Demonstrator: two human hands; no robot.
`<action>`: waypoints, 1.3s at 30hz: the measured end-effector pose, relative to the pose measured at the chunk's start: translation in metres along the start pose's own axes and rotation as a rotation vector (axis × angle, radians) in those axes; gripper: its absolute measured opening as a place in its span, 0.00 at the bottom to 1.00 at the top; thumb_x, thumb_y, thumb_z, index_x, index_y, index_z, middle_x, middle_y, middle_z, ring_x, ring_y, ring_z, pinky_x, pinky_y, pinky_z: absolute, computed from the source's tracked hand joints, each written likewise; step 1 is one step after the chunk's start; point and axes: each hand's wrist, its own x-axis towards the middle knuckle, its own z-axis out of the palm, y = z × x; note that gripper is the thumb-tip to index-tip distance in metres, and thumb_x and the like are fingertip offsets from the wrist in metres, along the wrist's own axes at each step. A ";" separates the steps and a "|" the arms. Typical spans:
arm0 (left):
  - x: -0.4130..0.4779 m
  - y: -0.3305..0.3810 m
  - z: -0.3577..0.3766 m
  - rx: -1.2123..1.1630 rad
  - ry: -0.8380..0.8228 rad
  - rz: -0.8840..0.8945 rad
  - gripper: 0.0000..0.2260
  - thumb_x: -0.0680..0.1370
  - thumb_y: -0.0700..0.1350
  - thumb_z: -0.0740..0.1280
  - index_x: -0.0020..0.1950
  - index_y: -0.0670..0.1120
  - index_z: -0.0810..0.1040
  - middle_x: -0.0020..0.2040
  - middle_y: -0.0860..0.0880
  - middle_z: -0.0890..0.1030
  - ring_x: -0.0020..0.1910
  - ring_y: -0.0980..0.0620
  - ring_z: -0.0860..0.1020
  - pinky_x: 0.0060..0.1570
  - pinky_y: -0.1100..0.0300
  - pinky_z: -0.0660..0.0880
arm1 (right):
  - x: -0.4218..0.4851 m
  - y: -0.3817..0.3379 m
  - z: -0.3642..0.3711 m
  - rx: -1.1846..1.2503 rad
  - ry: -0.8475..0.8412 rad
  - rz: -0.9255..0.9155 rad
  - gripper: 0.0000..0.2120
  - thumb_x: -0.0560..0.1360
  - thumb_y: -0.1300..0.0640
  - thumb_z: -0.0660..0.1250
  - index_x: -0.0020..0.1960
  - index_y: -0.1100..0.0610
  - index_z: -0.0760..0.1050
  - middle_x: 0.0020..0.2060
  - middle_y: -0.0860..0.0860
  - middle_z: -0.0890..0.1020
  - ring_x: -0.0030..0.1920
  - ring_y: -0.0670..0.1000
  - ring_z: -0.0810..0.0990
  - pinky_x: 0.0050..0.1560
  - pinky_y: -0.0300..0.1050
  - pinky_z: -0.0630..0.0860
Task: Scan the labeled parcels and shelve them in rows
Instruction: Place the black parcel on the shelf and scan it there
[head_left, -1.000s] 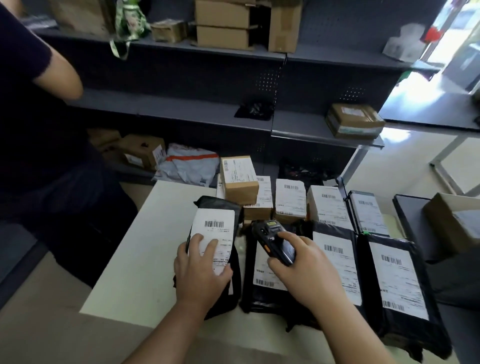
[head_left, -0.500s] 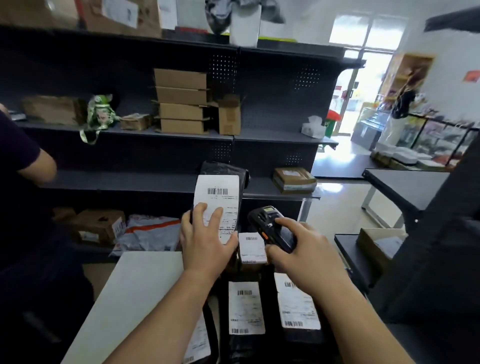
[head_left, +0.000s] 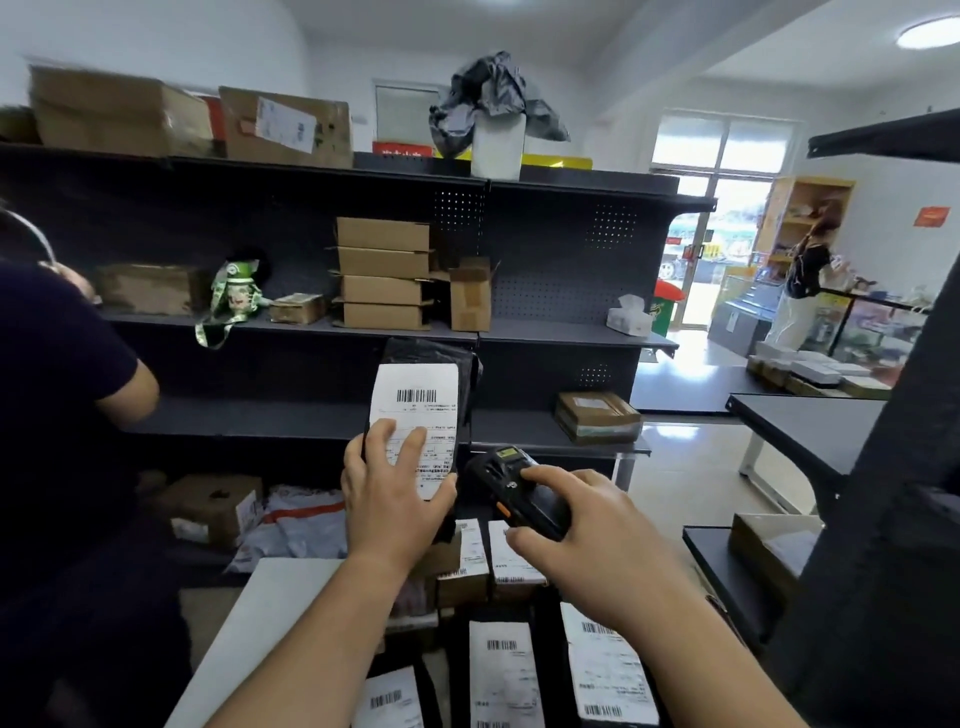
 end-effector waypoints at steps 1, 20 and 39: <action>0.000 -0.002 -0.001 0.014 0.004 -0.001 0.25 0.71 0.57 0.73 0.65 0.50 0.76 0.69 0.47 0.65 0.68 0.40 0.62 0.63 0.38 0.69 | -0.001 -0.003 -0.001 -0.005 -0.007 -0.013 0.27 0.71 0.39 0.65 0.69 0.34 0.64 0.56 0.40 0.72 0.54 0.45 0.75 0.52 0.43 0.76; -0.023 -0.006 -0.018 0.177 -0.031 -0.010 0.25 0.70 0.58 0.73 0.64 0.51 0.75 0.68 0.47 0.66 0.68 0.37 0.63 0.62 0.36 0.70 | -0.009 0.012 -0.009 -0.099 -0.107 -0.109 0.27 0.69 0.38 0.64 0.68 0.34 0.65 0.54 0.40 0.74 0.55 0.45 0.75 0.50 0.42 0.75; -0.150 0.186 -0.072 -0.404 -0.233 0.164 0.23 0.72 0.55 0.74 0.64 0.52 0.74 0.69 0.50 0.64 0.68 0.47 0.61 0.66 0.52 0.65 | -0.230 0.122 -0.063 0.014 0.417 0.305 0.28 0.70 0.40 0.69 0.69 0.39 0.70 0.64 0.41 0.73 0.62 0.46 0.74 0.60 0.50 0.76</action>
